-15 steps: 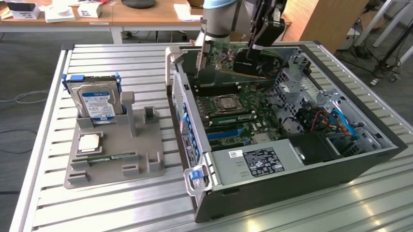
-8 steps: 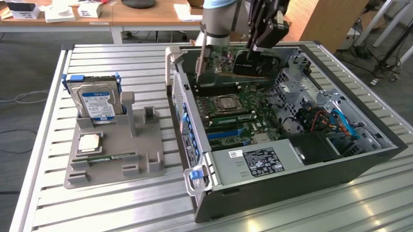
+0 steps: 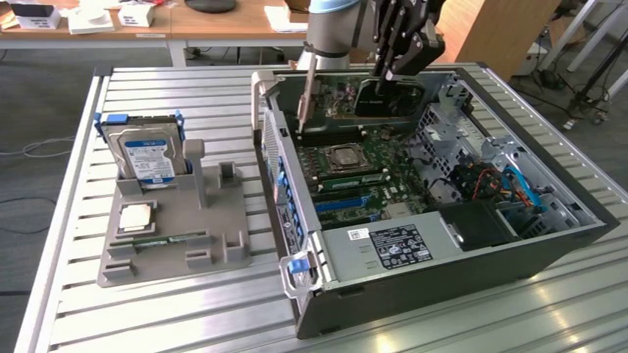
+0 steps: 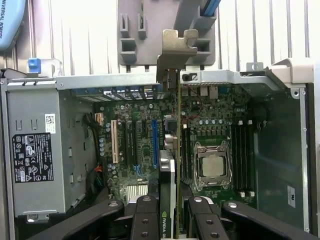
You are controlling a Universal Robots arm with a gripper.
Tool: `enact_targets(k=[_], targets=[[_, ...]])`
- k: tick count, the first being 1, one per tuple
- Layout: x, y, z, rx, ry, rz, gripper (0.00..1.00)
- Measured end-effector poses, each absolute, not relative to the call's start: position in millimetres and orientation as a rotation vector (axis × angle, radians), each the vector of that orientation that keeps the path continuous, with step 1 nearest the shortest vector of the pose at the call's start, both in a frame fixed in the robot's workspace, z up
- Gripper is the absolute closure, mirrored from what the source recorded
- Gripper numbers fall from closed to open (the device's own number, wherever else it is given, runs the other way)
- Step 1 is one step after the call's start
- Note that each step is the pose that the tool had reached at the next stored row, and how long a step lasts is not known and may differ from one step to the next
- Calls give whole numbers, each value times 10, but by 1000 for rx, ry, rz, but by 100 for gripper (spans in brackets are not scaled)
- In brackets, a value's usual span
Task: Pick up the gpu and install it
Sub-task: 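Insert the gpu into the slot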
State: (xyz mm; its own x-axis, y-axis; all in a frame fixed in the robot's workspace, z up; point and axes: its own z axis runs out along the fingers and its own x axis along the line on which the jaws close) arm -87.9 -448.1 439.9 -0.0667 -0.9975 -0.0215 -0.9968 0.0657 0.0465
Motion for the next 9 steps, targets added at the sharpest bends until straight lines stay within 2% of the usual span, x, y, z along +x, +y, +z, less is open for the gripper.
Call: enact_targets(k=[9], targets=[[-848, -4481, 4393, 2144, -2272, -76, 73]])
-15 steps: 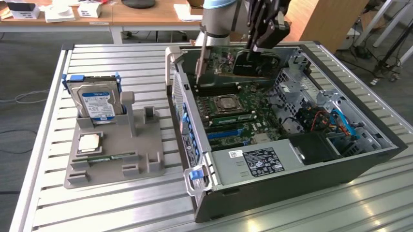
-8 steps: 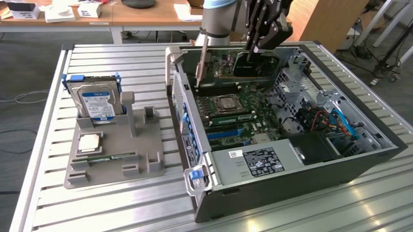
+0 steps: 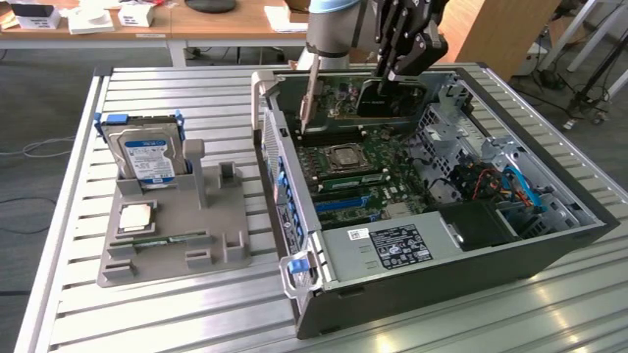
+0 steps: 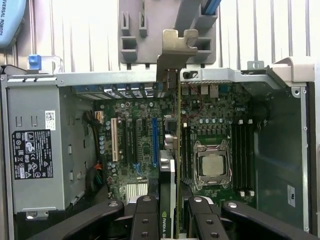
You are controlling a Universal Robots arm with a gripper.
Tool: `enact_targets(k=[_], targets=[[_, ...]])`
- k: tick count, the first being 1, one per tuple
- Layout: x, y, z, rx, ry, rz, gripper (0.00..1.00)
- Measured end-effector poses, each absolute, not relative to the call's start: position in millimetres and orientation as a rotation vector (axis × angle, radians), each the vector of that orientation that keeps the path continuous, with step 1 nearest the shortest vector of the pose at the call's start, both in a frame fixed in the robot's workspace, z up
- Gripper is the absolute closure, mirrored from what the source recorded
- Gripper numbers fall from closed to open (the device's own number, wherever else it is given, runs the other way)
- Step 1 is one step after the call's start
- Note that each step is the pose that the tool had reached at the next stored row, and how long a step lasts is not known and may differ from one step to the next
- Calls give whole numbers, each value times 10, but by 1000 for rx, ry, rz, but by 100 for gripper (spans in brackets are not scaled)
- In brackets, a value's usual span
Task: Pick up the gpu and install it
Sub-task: 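Insert the gpu into the slot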
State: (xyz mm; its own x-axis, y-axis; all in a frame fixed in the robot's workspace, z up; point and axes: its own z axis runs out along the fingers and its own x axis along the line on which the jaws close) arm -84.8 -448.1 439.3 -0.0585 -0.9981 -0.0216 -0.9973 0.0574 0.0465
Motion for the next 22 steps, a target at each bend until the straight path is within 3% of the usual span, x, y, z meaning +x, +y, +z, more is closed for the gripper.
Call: enact_targets(k=[22], targets=[[-848, -4480, 4154, 2165, -2250, -74, 73]])
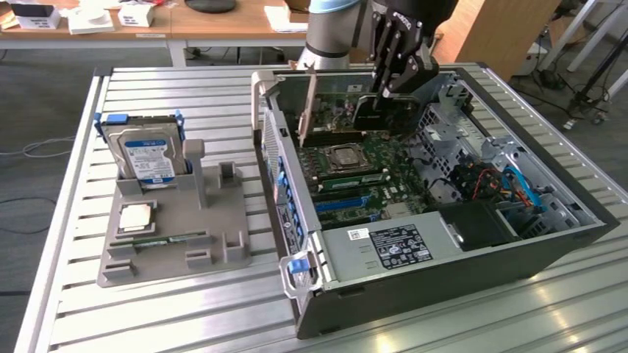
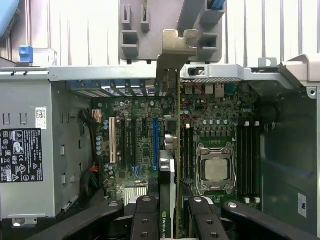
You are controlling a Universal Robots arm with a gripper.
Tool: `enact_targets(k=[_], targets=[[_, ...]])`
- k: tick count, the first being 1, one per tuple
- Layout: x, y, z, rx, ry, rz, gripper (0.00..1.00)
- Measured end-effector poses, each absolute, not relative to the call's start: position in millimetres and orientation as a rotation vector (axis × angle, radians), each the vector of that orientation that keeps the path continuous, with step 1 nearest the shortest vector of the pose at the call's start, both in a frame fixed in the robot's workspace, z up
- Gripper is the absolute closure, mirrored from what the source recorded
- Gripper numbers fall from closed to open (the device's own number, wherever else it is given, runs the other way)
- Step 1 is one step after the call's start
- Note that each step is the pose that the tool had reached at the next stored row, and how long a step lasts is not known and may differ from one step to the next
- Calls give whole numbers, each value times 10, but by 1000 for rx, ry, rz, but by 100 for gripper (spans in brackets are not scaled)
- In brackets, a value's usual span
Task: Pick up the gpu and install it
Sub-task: 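Insert the gpu into the slot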
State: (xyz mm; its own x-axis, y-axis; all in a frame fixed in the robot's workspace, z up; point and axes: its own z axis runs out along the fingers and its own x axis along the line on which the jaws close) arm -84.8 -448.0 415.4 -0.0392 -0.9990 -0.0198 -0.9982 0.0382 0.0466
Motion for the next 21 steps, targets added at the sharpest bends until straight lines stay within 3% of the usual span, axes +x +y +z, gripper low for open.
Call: enact_targets(k=[21], targets=[[-742, -4479, 4079, 2253, -2159, -72, 73]])
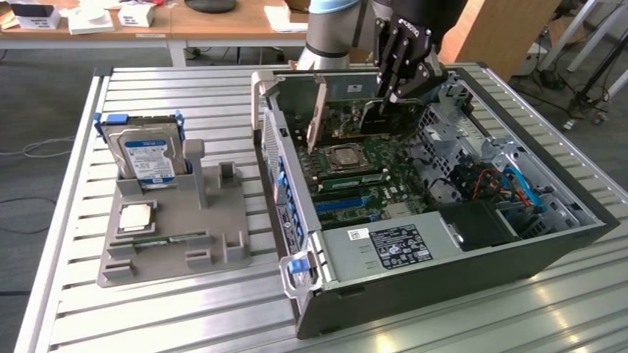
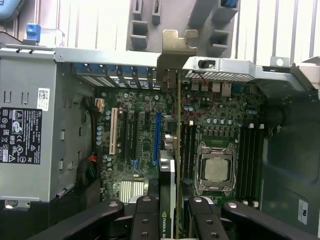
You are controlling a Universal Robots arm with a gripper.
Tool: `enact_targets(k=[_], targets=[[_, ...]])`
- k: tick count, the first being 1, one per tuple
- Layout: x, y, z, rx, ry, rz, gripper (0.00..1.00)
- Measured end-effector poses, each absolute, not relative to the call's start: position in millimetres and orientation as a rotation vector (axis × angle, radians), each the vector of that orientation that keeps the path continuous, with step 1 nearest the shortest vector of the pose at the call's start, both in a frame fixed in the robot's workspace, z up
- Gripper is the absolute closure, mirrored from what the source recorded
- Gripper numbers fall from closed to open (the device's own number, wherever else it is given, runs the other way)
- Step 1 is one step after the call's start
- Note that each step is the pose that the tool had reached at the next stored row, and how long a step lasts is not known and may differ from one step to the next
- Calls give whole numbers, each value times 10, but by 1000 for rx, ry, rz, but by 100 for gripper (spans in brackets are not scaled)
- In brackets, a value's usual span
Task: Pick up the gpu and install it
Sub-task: 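Insert the gpu into the slot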
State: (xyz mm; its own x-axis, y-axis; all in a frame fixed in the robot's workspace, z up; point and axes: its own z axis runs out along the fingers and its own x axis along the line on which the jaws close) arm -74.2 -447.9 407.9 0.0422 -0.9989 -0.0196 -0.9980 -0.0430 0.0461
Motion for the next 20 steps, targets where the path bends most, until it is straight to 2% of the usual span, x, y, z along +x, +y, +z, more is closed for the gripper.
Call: enact_targets(k=[20], targets=[[-741, -4479, 3968, 2245, -2169, -73, 73]])
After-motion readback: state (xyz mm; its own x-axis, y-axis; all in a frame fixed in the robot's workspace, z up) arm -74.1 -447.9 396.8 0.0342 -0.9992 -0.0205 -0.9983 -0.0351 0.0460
